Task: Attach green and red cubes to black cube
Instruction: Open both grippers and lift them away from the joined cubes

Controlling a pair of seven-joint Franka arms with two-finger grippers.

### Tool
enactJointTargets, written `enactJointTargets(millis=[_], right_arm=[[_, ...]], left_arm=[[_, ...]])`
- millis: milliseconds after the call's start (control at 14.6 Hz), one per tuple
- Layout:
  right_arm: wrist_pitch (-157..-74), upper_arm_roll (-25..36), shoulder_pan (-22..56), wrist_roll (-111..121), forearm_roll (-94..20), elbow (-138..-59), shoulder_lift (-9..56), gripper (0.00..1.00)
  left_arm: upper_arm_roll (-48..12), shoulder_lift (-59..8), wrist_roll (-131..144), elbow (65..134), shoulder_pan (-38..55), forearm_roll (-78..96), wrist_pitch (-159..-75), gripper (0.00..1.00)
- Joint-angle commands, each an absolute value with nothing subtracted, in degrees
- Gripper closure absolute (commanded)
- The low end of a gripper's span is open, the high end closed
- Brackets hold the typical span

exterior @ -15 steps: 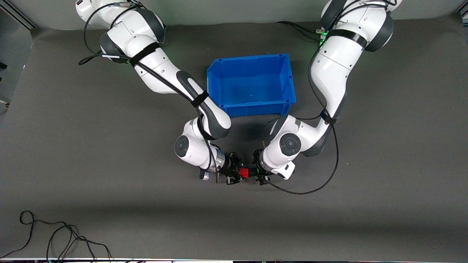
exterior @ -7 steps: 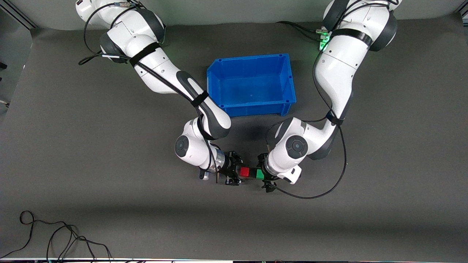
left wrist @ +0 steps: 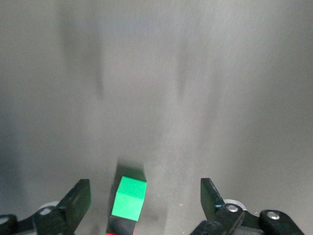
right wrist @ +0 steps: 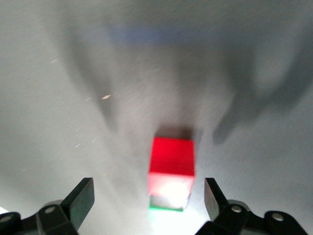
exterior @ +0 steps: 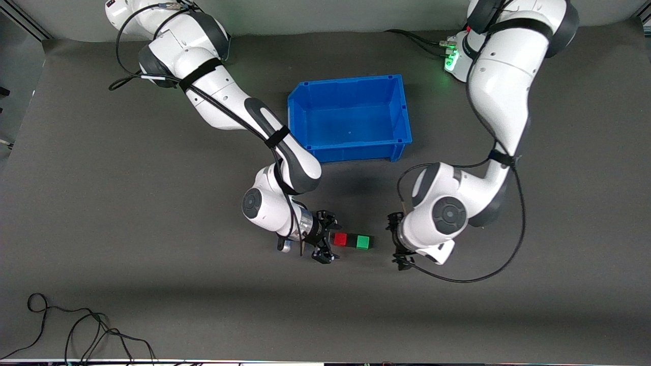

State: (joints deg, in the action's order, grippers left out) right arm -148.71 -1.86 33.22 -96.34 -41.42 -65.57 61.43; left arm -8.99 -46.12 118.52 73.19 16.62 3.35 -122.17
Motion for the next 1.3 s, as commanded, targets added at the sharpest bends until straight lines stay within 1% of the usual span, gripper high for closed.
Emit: enactJointTargets(millis=[0, 137, 206, 343, 411, 548, 617, 754, 823, 891, 1028, 1234], right_arm=[[-146.1, -1.1, 31.3, -97.0, -42.5, -66.0, 57.9, 0.0], [-138.1, -0.4, 27.9, -96.3, -41.2, -66.4, 55.1, 0.0], [-133.4, 1.1, 26.9, -96.1, -38.8, -66.3, 53.6, 0.0], [-126.3, 3.4, 25.6, -95.5, -32.5, -66.4, 50.2, 0.0], [-124.3, 3.7, 25.2, -94.7, -31.0, -66.4, 49.0, 0.0], [-120.7, 5.8, 23.9, -91.1, -29.5, -67.4, 46.2, 0.0], [-117.7, 7.6, 23.6, -86.7, -29.4, -68.3, 44.5, 0.0], [-109.6, 13.1, 23.1, -76.4, -29.4, -70.6, 40.5, 0.0], [-107.2, 15.5, 23.2, -72.0, -29.4, -72.1, 38.1, 0.0], [-106.4, 17.7, 23.4, -67.7, -29.2, -74.9, 35.1, 0.0], [-106.3, 20.4, 23.6, -58.2, -27.4, -81.4, 29.0, 0.0], [-105.1, 21.7, 23.4, -48.7, -18.5, -86.8, 21.5, 0.0]], left_arm=[[-9.1, -40.5, 114.1, 77.4, 13.7, 3.2, -118.7, 0.0], [-9.1, -35.1, 109.4, 82.9, 10.9, 3.3, -118.7, 0.0], [-9.1, -32.5, 106.9, 85.4, 9.6, 3.3, -118.7, 0.0], [-8.9, -29.5, 101.8, 88.0, 8.1, 2.3, -118.7, 0.0], [-8.4, -28.9, 99.7, 88.2, 7.7, 0.4, -117.7, 0.0], [-7.3, -27.9, 97.8, 88.4, 6.9, -7.0, -112.8, 0.0], [-7.3, -27.4, 94.4, 88.4, 5.6, -9.4, -110.6, 0.0], [-7.3, -26.4, 84.9, 88.4, 3.3, -9.8, -108.8, 0.0], [-7.2, -25.7, 79.0, 88.4, 3.0, -10.3, -107.2, 0.0], [-7.2, -25.0, 72.0, 88.1, 2.7, -11.0, -105.7, 0.0], [-7.3, -22.5, 59.6, 88.3, 1.0, -11.1, -105.0, 0.0], [-7.4, -19.4, 44.8, 88.9, -1.6, -10.5, -102.7, 0.0]])
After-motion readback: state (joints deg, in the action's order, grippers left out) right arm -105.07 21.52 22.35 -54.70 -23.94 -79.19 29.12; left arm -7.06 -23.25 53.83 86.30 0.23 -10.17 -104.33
